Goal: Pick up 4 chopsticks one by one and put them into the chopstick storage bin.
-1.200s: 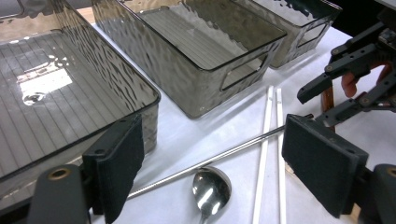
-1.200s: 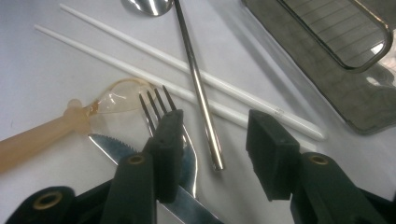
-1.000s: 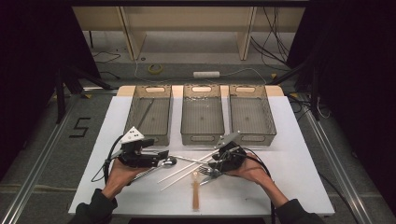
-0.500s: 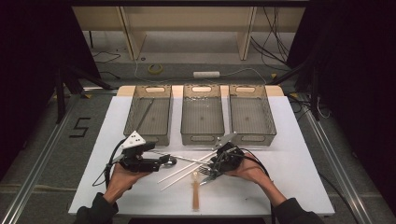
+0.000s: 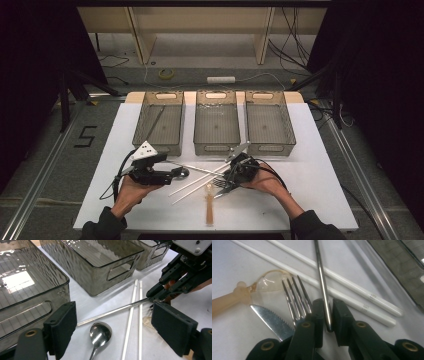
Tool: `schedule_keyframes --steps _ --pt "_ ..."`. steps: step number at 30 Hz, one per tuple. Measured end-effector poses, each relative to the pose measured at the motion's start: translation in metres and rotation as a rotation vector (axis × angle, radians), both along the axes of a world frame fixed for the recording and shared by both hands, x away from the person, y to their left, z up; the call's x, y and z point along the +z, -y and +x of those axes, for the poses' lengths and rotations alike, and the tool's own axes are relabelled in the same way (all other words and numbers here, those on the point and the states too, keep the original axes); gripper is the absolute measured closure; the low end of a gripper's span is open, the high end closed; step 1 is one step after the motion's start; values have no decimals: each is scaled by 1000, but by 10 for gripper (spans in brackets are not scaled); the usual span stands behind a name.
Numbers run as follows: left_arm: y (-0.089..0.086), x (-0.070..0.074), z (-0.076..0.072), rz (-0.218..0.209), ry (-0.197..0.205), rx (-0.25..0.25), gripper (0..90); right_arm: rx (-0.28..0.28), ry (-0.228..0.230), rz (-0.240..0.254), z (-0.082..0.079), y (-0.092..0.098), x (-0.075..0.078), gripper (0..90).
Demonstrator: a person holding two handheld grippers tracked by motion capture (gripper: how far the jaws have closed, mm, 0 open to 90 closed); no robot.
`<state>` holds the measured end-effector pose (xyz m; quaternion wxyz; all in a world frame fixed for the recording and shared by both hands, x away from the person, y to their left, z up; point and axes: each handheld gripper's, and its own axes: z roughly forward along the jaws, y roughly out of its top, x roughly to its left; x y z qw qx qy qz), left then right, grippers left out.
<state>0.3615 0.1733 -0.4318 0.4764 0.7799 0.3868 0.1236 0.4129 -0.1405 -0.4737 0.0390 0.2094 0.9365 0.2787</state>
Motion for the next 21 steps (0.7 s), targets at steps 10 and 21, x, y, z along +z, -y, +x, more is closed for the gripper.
schedule_keyframes --steps 10,21 --pt "1 0 0 -1 4 -3 203 54 31 -19 -2 -1 3 844" --pt "1 1 1 13 7 -15 207 86 55 11 -5 8 23 847"
